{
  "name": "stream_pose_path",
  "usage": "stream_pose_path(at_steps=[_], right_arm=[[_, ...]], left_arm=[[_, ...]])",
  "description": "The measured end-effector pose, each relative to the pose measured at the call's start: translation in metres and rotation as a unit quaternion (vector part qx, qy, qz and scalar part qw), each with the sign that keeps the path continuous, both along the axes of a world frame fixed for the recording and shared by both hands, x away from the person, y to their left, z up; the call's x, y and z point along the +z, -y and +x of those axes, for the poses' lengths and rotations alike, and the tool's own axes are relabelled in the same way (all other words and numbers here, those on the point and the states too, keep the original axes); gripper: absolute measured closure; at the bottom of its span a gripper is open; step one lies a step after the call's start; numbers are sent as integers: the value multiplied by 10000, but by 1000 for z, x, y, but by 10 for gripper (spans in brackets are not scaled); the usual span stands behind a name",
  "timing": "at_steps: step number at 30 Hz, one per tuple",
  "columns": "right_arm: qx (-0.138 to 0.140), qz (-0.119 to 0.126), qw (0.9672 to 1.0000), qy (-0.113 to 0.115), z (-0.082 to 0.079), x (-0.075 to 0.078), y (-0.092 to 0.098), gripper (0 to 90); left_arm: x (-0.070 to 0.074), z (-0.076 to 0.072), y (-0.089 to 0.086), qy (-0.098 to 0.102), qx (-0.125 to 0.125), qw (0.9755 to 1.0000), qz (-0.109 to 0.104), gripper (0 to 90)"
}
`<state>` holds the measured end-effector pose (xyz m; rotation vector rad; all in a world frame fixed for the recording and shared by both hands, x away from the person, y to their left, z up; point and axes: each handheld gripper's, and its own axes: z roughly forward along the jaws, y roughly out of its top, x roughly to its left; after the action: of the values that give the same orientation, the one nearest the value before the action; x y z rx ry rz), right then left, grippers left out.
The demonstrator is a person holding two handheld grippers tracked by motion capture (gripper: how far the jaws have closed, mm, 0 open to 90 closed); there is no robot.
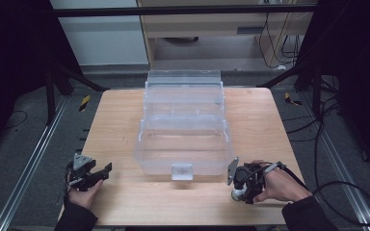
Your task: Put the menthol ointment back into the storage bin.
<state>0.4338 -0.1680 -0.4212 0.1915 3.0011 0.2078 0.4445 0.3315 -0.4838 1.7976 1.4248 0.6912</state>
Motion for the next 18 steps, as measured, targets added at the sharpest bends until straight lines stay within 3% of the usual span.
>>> stream_pose_path(at_steps=[8,18], right_arm=[[3,-95,9998,-175,1,-11,-2,408],[41,-119,9996,-257,3,-14,-3,465]], left_arm=[[0,0,0,-12,-2,10000,-2,311],[0,0,0,-19,-2,10000,3,311]])
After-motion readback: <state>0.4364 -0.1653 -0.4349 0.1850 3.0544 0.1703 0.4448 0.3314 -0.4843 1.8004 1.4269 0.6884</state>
